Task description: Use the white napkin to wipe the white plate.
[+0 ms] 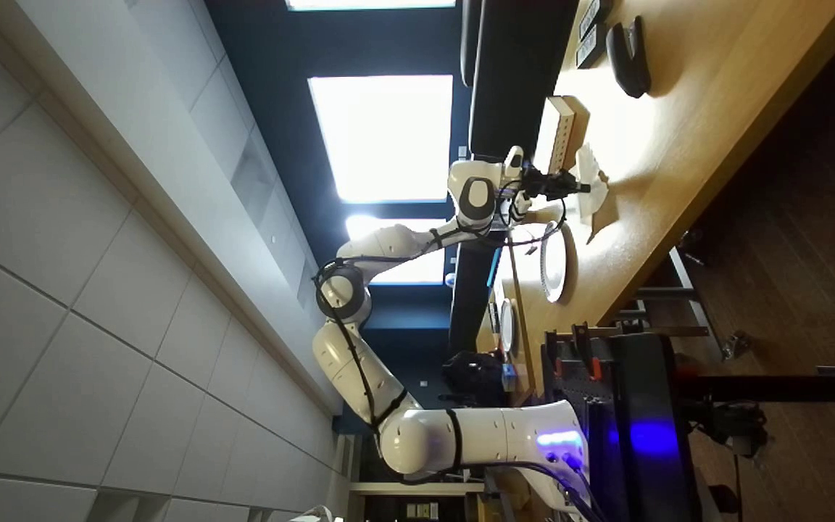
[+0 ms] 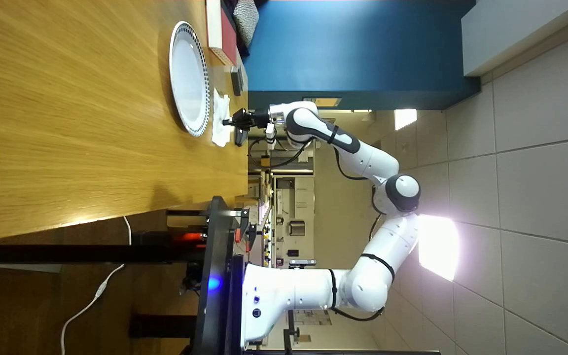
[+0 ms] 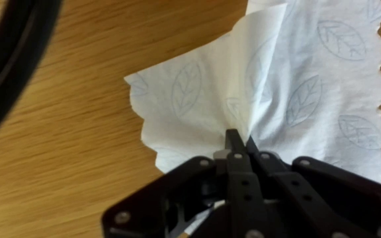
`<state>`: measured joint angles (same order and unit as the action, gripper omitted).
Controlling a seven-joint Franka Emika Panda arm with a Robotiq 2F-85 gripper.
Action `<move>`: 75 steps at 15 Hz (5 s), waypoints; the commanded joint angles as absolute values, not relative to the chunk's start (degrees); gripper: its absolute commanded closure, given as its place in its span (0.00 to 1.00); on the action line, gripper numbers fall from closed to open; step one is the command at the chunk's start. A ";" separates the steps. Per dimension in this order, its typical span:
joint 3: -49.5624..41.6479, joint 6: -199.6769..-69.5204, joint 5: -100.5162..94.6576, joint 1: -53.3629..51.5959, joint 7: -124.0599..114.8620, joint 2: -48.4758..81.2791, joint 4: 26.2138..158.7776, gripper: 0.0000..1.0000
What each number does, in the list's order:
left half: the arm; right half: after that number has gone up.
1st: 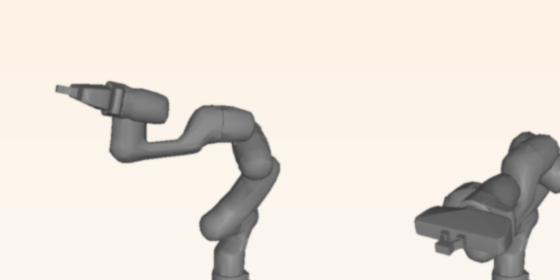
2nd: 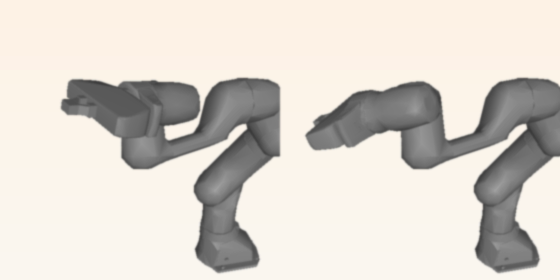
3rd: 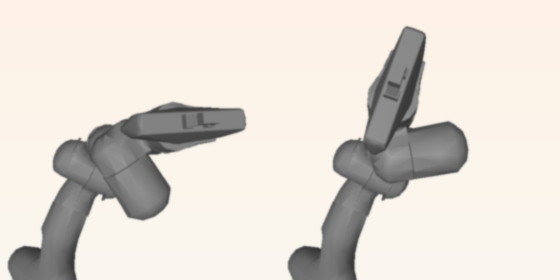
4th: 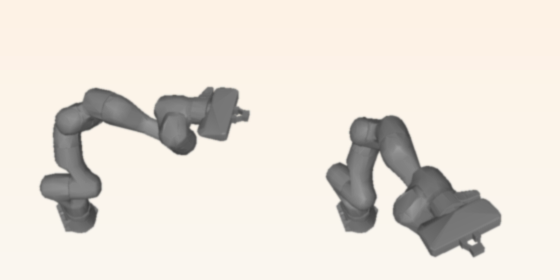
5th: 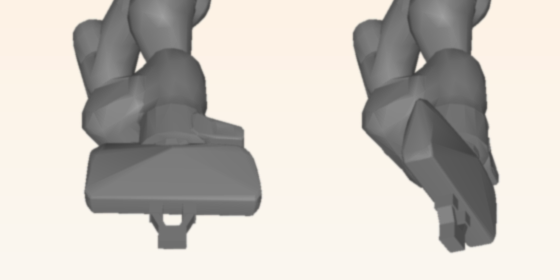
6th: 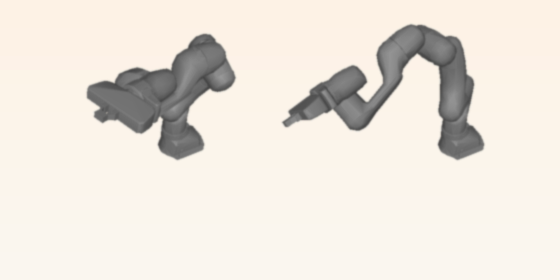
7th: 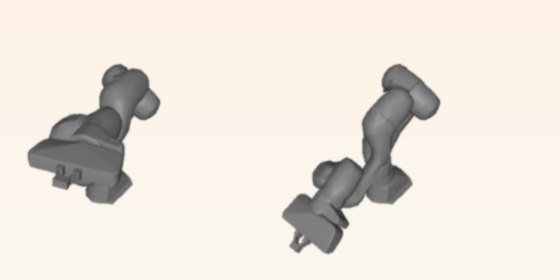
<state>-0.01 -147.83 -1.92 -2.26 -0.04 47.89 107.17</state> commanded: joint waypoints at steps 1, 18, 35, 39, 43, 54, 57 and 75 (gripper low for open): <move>0.36 -140.03 -2.13 -1.20 1.79 40.51 108.79 1.00; 8.54 -118.88 -0.78 -0.49 21.64 21.21 110.78 1.00; 17.45 -116.49 1.18 -9.13 27.58 20.03 114.68 1.00; 18.74 -122.40 3.62 -11.20 24.45 20.77 115.87 1.00; 18.26 -129.35 0.58 -14.28 20.75 22.04 116.12 1.00; 15.31 -137.67 -12.29 -22.80 7.97 31.36 110.67 1.00; 14.40 -137.30 -13.20 -25.14 5.11 35.82 106.36 1.00; 10.11 -137.90 -11.45 -21.80 3.14 47.70 95.21 1.00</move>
<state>10.13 -137.98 -12.02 -22.09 3.96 49.51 94.39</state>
